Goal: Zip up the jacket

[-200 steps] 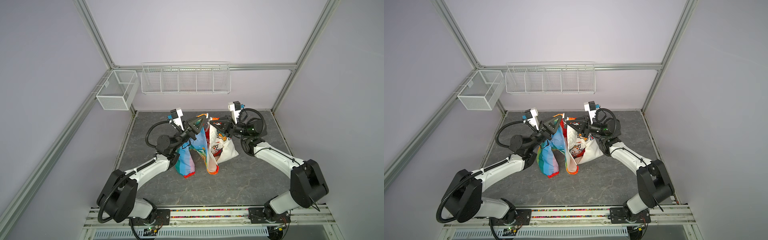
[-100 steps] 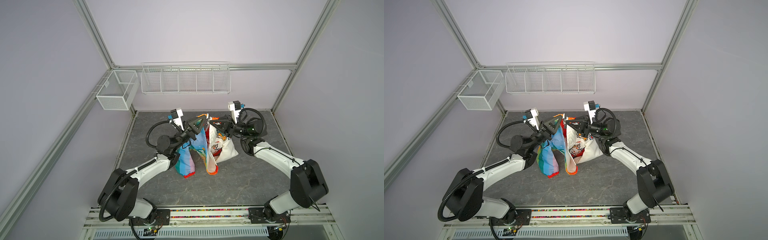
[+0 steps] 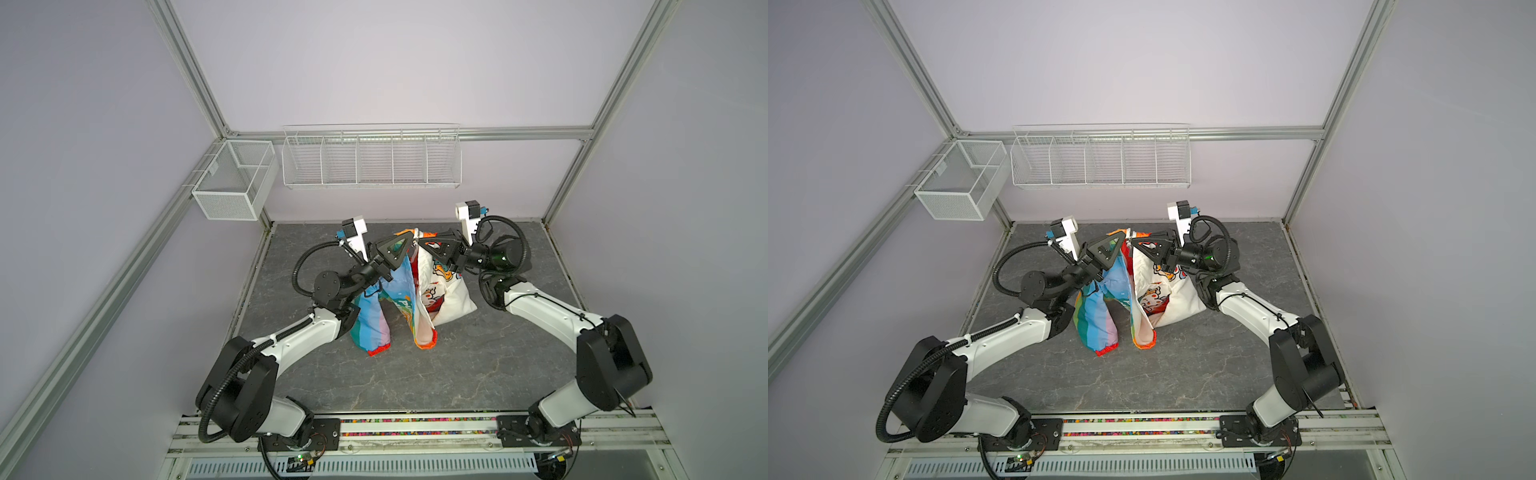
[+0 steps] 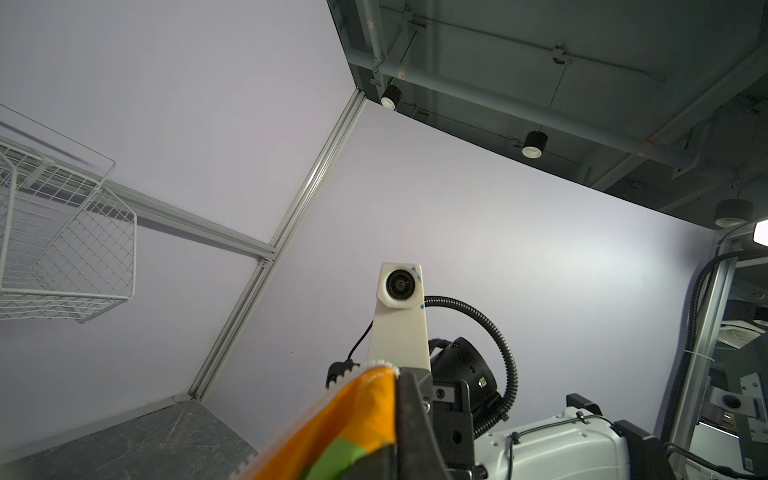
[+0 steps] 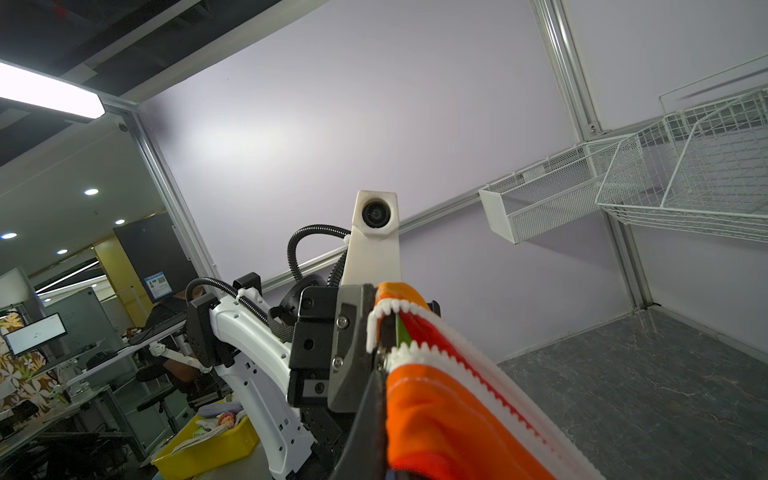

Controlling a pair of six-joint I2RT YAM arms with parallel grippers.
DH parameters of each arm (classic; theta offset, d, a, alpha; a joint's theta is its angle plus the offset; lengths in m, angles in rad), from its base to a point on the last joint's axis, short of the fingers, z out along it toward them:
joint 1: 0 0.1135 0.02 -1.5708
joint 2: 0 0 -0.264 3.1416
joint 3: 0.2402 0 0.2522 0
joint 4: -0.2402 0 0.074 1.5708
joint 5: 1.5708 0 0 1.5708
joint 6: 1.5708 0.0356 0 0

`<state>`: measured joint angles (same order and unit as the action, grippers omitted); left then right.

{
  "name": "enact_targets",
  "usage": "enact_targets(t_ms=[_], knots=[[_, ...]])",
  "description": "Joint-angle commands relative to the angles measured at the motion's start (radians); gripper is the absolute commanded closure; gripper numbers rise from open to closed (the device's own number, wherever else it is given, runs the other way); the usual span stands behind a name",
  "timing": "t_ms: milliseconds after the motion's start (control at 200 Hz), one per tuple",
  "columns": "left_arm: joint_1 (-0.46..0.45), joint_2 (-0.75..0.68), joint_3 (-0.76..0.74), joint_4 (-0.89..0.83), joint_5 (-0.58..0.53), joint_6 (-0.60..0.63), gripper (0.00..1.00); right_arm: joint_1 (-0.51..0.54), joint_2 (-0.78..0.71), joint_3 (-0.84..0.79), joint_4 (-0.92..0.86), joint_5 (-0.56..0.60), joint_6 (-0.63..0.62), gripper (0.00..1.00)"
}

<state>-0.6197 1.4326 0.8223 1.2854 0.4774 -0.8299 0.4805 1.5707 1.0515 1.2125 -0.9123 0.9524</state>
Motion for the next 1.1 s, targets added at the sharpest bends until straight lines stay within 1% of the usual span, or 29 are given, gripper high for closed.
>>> enact_targets(t_ms=[0, 675, 1095], knots=[[0.002, 0.008, -0.004, 0.057, 0.021, -0.006, 1.00, 0.006, 0.008, 0.036, 0.083, 0.020, 0.032, 0.93], [0.005, -0.001, -0.008, 0.091, -0.016, -0.021, 1.00, 0.006, -0.017, 0.006, 0.088, 0.012, 0.034, 0.93], [0.006, 0.034, 0.002, 0.129, -0.039, -0.053, 1.00, 0.016, -0.026, -0.002, 0.089, -0.007, 0.034, 0.93]])
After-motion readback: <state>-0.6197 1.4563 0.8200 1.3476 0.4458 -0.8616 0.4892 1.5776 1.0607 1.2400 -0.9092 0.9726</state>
